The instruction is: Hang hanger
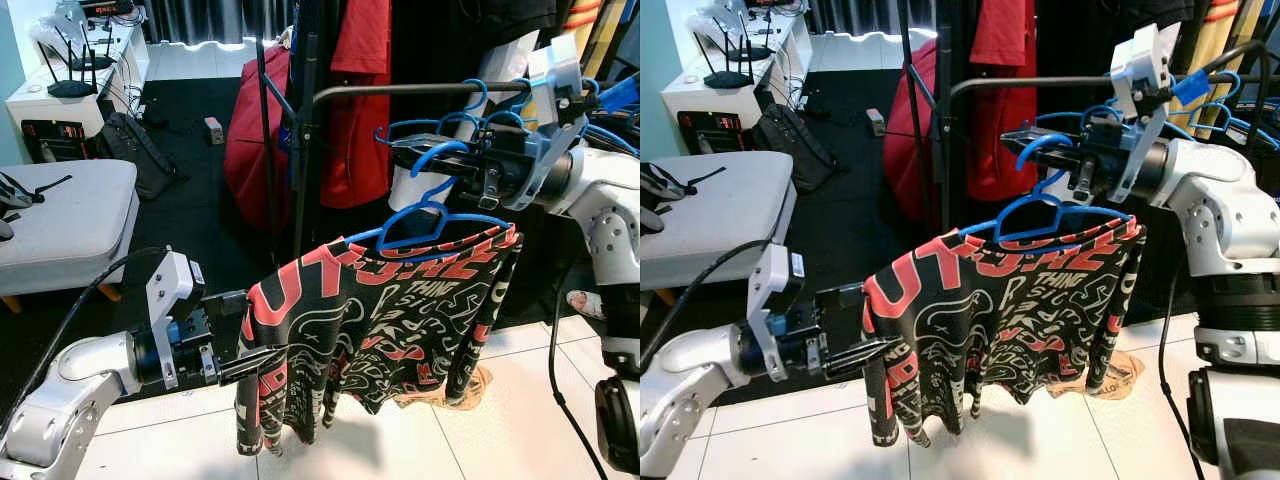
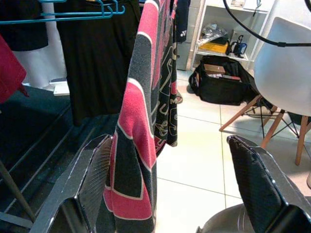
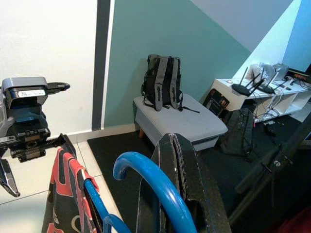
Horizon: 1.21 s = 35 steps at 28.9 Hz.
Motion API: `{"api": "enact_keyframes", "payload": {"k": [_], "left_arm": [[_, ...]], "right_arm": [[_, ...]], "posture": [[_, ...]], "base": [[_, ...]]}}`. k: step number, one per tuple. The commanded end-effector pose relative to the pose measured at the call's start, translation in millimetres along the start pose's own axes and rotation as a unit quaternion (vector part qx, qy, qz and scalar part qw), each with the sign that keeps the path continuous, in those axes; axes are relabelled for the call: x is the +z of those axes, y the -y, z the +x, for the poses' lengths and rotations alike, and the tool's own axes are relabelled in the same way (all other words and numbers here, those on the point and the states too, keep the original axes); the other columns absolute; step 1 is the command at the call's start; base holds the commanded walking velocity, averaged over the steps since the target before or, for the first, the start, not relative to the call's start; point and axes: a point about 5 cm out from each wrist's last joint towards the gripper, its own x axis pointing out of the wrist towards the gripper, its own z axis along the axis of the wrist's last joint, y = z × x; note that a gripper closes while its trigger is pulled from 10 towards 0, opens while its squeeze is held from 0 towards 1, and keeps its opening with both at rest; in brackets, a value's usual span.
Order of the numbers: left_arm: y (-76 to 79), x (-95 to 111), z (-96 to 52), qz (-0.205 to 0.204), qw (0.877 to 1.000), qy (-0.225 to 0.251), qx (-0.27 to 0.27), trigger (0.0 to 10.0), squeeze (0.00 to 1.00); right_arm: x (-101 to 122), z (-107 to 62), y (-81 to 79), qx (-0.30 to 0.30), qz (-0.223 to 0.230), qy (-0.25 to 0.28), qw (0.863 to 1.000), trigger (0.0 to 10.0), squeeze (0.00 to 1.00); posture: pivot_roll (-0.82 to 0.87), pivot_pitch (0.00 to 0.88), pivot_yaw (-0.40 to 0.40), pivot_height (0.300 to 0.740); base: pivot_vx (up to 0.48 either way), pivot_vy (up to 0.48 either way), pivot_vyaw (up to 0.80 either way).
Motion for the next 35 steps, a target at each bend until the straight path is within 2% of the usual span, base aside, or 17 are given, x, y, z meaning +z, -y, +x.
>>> {"api": "enact_keyframes", "payload": {"k": [1,10,11,12,13,18,20,24,26,28,32,34,35], "left_arm": [[3.8,-1.5,4.7,-0.005,1.0,-0.001,-0.007,10.0,0.0],[3.7,-2.5,10.3,-0.005,1.0,0.004,0.0,9.8,0.0],[3.1,-2.3,9.7,-0.005,1.0,0.004,0.001,3.8,0.0],[3.1,-2.3,9.7,-0.005,1.0,0.004,0.001,3.8,0.0],[2.2,-2.3,7.8,-0.005,1.0,0.002,0.002,0.0,0.0],[0.0,-2.2,3.3,0.0,1.0,-0.005,0.007,0.0,0.0],[-6.2,-0.8,-6.1,0.01,1.0,-0.018,0.022,0.0,0.0],[-9.2,0.3,-10.8,0.015,0.999,-0.023,0.029,0.0,0.0],[-16.8,4.5,-28.0,0.028,0.998,-0.043,0.049,0.0,0.0],[-18.8,6.1,-33.1,0.032,0.997,-0.048,0.053,0.0,0.0],[-30.5,20.4,-52.1,0.057,0.994,-0.051,0.083,0.0,0.0],[-30.5,20.4,-52.1,0.057,0.994,-0.051,0.083,0.0,0.0],[-34.1,27.2,-56.9,0.064,0.993,-0.045,0.091,0.0,0.0]], "right_arm": [[8.3,2.7,0.7,0.002,-0.017,0.012,1.0,0.0,0.0],[8.3,4.8,0.0,0.004,-0.016,0.015,1.0,0.0,0.0],[8.3,5.0,0.0,0.004,-0.016,0.015,1.0,0.0,0.0],[8.3,5.0,0.0,0.004,-0.016,0.015,1.0,0.0,0.0],[8.4,5.0,0.0,0.003,-0.017,0.016,1.0,0.0,0.0],[8.8,4.9,0.0,0.003,-0.018,0.016,1.0,0.0,0.0],[10.2,3.2,1.6,-0.002,-0.021,0.014,1.0,0.0,0.0],[10.9,1.7,3.0,-0.007,-0.024,0.013,1.0,0.0,0.0],[9.1,-7.5,7.4,-0.028,-0.029,-0.001,0.999,0.0,0.0],[7.8,-10.7,8.4,-0.034,-0.03,-0.006,0.999,0.0,0.0],[-17.2,-27.4,6.9,-0.047,-0.024,-0.084,0.995,0.0,0.0],[-17.2,-27.4,6.9,-0.047,-0.024,-0.084,0.995,0.0,0.0],[-27.4,-33.1,4.4,-0.043,-0.02,-0.115,0.992,0.0,0.0]], "posture": [[0.0,0.027,-0.043,0.74],[0.0,0.028,-0.044,0.74],[0.0,0.028,-0.044,0.74],[0.0,0.028,-0.044,0.74],[0.0,0.027,-0.043,0.74],[0.0,0.025,-0.043,0.74],[0.0,0.021,-0.046,0.74],[0.0,0.021,-0.046,0.74],[0.01,0.024,-0.046,0.74],[0.01,0.024,-0.046,0.74],[0.01,0.023,-0.051,0.74],[0.01,0.023,-0.051,0.74],[0.02,0.024,-0.053,0.74]], "base": [[0.0,0.0,0.0],[0.0,0.0,0.0],[0.0,0.0,0.0],[0.0,0.0,0.0],[0.0,0.0,0.0],[0.0,0.0,0.0],[0.0,0.0,0.0],[0.0,0.0,0.0],[0.0,0.0,0.0],[0.0,0.0,0.0],[0.0,0.0,0.0],[0.0,0.0,0.0],[0.0,0.0,0.0]]}}
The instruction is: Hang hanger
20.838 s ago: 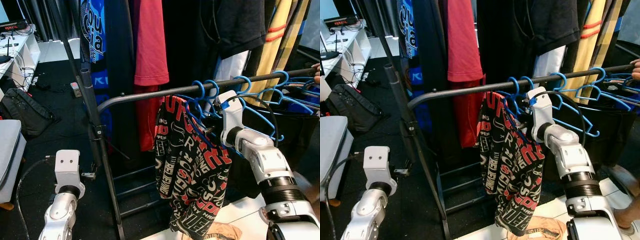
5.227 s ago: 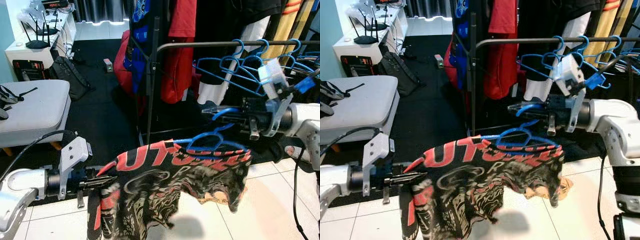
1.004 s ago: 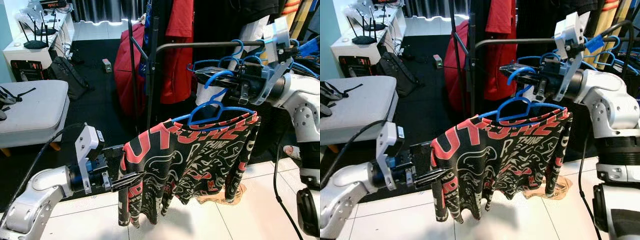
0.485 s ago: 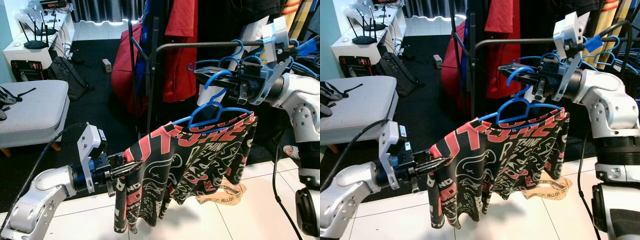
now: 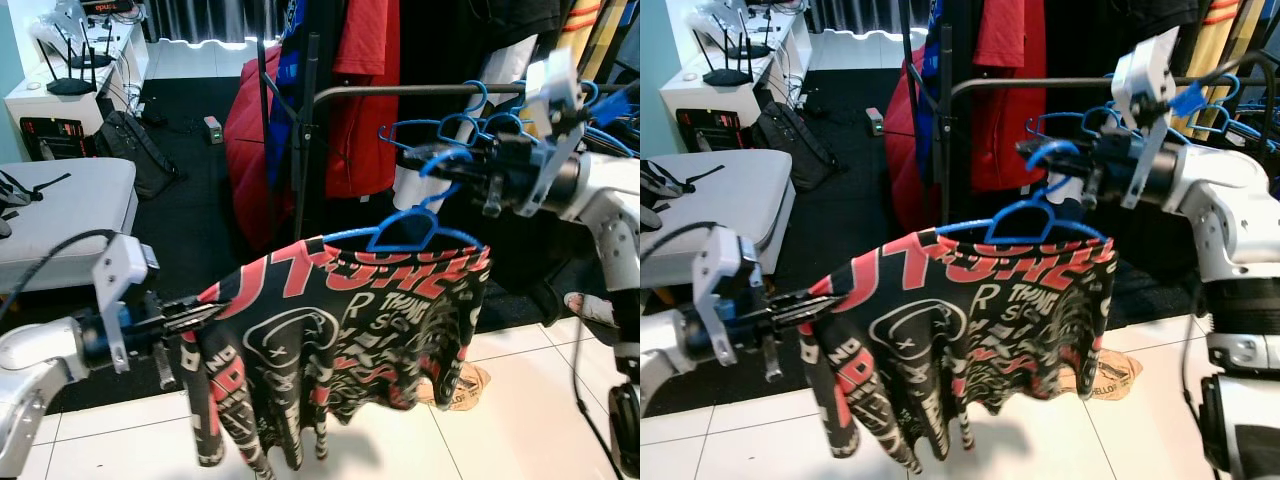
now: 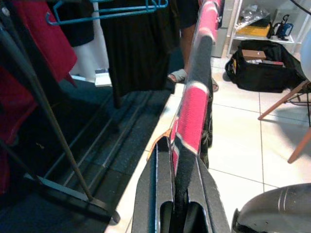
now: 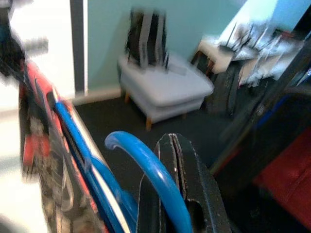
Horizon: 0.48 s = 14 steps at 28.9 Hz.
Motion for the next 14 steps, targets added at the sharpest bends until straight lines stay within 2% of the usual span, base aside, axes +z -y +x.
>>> {"api": "enact_keyframes", "payload": {"k": [1,2,4,5,8,14], "left_arm": [[-7.2,1.9,-10.1,0.003,1.0,-0.01,0.016,0.0,0.0],[-7.2,1.9,-10.1,0.003,1.0,-0.01,0.016,0.0,0.0],[-18.0,14.5,-21.8,0.018,0.999,0.0,0.035,0.0,0.0],[-18.0,14.5,-21.8,0.018,0.999,0.0,0.035,0.0,0.0],[-22.7,22.2,-25.8,0.025,0.999,0.014,0.043,0.0,0.0],[-19.0,25.1,-19.3,0.024,0.999,0.027,0.029,0.0,0.0]], "right_arm": [[0.6,-7.5,2.7,-0.011,-0.011,-0.009,1.0,0.0,0.0],[0.6,-7.5,2.7,-0.011,-0.011,-0.009,1.0,0.0,0.0],[-23.2,-16.9,-3.5,-0.005,0.0,-0.072,0.997,0.0,0.0],[-23.2,-16.9,-3.5,-0.005,0.0,-0.072,0.997,0.0,0.0],[-45.2,-17.8,-12.9,0.002,0.014,-0.121,0.993,0.0,0.0],[-53.6,-11.0,-16.6,0.004,0.016,-0.131,0.991,0.0,0.0]], "posture": [[0.02,0.024,-0.053,0.74],[0.02,0.024,-0.053,0.74],[0.01,0.028,-0.049,0.74],[0.01,0.028,-0.049,0.74],[0.01,0.027,-0.045,0.74],[0.0,0.031,-0.044,0.74]], "base": [[0.0,0.0,0.0],[0.0,0.0,0.0],[0.0,0.0,0.0],[0.0,0.0,0.0],[0.0,0.0,0.0],[0.0,0.0,0.0]]}}
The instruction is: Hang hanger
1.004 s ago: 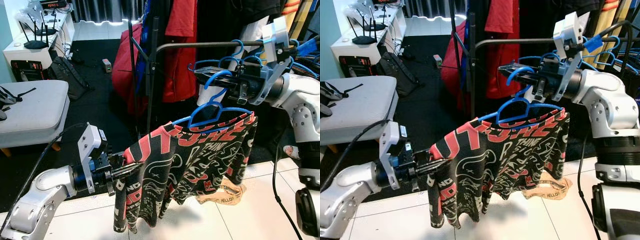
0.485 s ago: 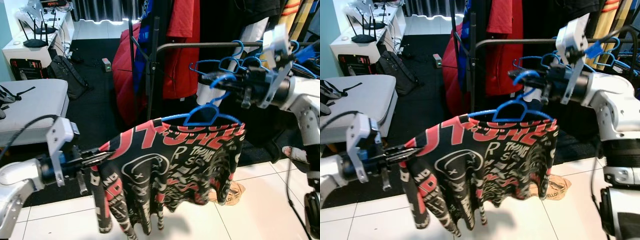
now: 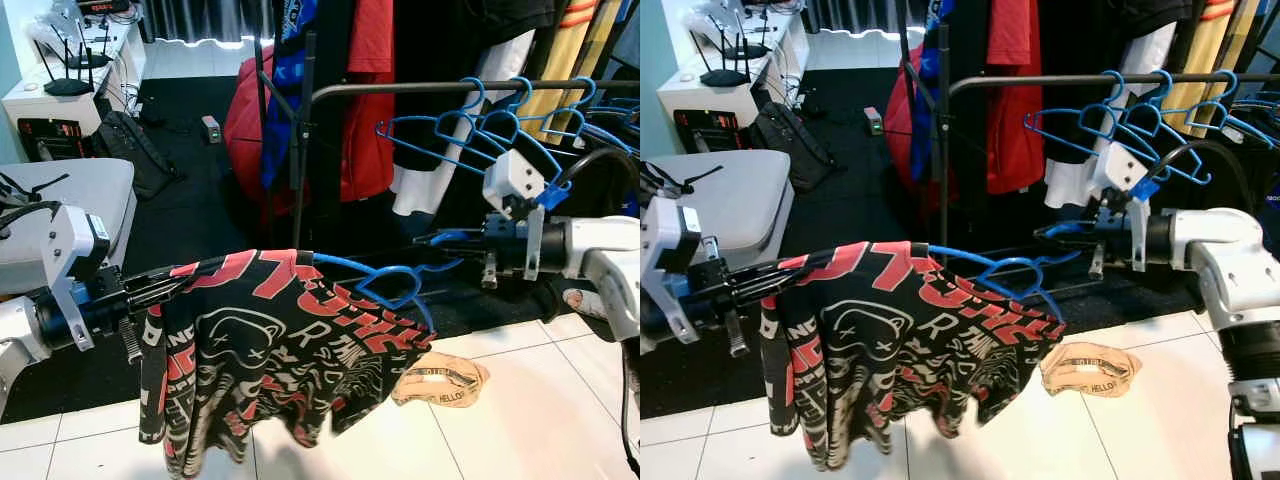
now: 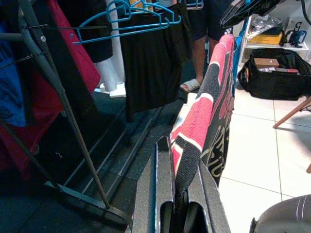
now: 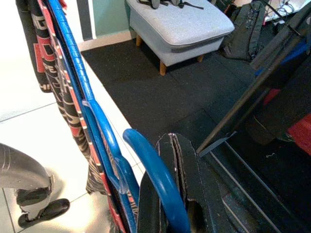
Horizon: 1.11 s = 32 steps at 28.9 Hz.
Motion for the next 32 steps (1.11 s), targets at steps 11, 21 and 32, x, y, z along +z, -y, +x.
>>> {"api": "enact_keyframes", "payload": {"k": [11,21,32], "left_arm": [[37.3,15.5,41.1,-0.014,0.993,0.059,-0.105,0.0,0.0],[64.1,33.1,69.7,0.011,0.975,0.084,-0.205,0.0,0.0],[54.2,21.2,64.2,0.028,0.981,0.033,-0.187,0.0,0.0]], "right_arm": [[31.0,16.6,10.4,-0.041,0.005,0.101,0.994,0.0,0.0],[8.9,67.7,-24.7,0.045,-0.008,0.031,0.998,0.0,0.0],[21.5,44.0,-0.4,-0.024,-0.002,0.067,0.997,0.0,0.0]], "posture": [[0.01,0.034,-0.046,0.74],[0.01,0.03,-0.048,0.74],[0.01,0.021,-0.038,0.74]], "base": [[0.0,0.0,0.0],[0.0,0.0,0.0],[0.0,0.0,0.0]]}}
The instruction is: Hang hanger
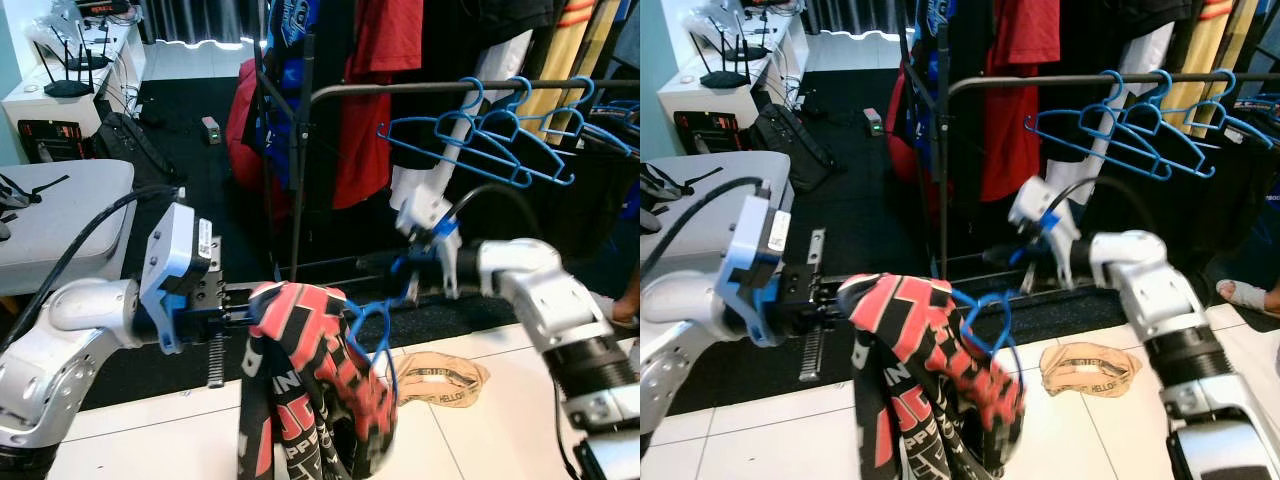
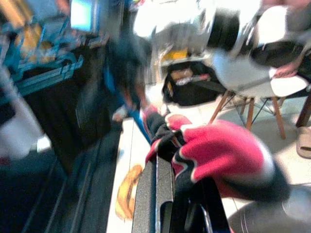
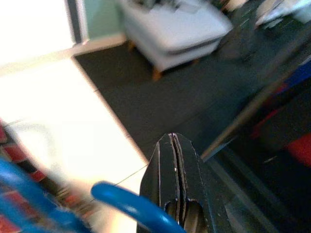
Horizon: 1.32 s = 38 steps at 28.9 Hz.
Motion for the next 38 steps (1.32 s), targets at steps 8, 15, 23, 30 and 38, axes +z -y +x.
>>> {"api": "enact_keyframes", "payload": {"k": [8,15,23,30,38], "left_arm": [[0.9,-39.9,-7.1,-0.017,0.994,-0.098,0.042,0.1,0.0],[-2.8,-53.7,-3.6,-0.03,0.99,-0.119,0.071,10.0,1.0],[-26.4,-36.7,-39.6,0.032,0.976,-0.187,0.11,10.0,1.0],[-27.7,-28.5,-50.0,0.073,0.963,-0.241,0.098,10.0,1.0],[-19.9,-19.0,-29.3,0.071,0.98,-0.168,0.082,10.0,1.0]], "right_arm": [[30.6,-24.4,21.9,-0.054,-0.008,0.081,0.995,0.0,0.0],[32.8,-20.2,19.5,-0.045,-0.021,0.08,0.996,0.0,0.0],[28.8,-18.7,23.0,-0.056,-0.054,0.043,0.996,0.0,0.0],[32.8,-9.7,31.2,-0.098,-0.058,0.054,0.992,0.0,0.0],[40.2,-0.5,29.3,-0.081,-0.051,0.083,0.992,0.0,0.0]], "posture": [[0.01,0.025,-0.035,0.74],[0.01,0.028,-0.036,0.74],[0.01,0.031,-0.039,0.74],[0.02,0.032,-0.042,0.74],[0.02,0.032,-0.049,0.74]], "base": [[0.0,0.0,0.0],[0.0,0.0,0.0],[0.0,0.0,0.0],[0.0,0.0,0.0],[0.0,0.0,0.0]]}}
